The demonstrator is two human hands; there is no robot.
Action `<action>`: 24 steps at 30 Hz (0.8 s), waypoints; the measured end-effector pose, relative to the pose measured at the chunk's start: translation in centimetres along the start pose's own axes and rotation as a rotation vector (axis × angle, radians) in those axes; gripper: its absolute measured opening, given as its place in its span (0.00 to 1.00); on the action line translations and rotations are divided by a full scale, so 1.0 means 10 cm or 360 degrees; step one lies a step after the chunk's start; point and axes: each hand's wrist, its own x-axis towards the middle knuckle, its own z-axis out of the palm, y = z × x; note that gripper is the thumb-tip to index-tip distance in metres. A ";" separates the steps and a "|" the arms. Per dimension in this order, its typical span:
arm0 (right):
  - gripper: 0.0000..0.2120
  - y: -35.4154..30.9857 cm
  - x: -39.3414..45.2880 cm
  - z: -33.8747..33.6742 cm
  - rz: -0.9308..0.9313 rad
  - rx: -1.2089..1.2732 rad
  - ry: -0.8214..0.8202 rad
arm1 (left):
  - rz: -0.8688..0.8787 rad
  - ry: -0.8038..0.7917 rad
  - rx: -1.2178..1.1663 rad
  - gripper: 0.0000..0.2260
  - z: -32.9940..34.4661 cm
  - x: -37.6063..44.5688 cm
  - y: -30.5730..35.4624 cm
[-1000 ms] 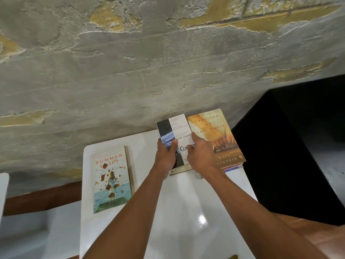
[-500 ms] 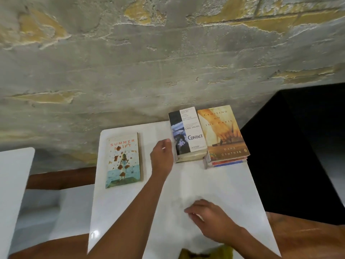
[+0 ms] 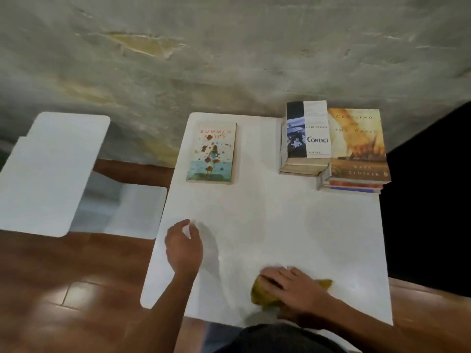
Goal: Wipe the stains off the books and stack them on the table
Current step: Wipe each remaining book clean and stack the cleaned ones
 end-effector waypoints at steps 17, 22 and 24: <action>0.21 0.75 1.40 -0.84 0.1224 0.0153 0.0733 | -0.0256 -0.0305 0.0330 0.23 -0.51 0.21 -0.90; 0.22 0.23 1.59 -0.51 0.0879 0.0202 0.0895 | -0.0231 -0.0362 0.0054 0.24 -0.60 0.33 -0.94; 0.24 -0.23 1.77 -0.27 0.0698 0.0246 0.0910 | -0.0254 -0.0359 0.0000 0.21 -0.61 0.36 -0.96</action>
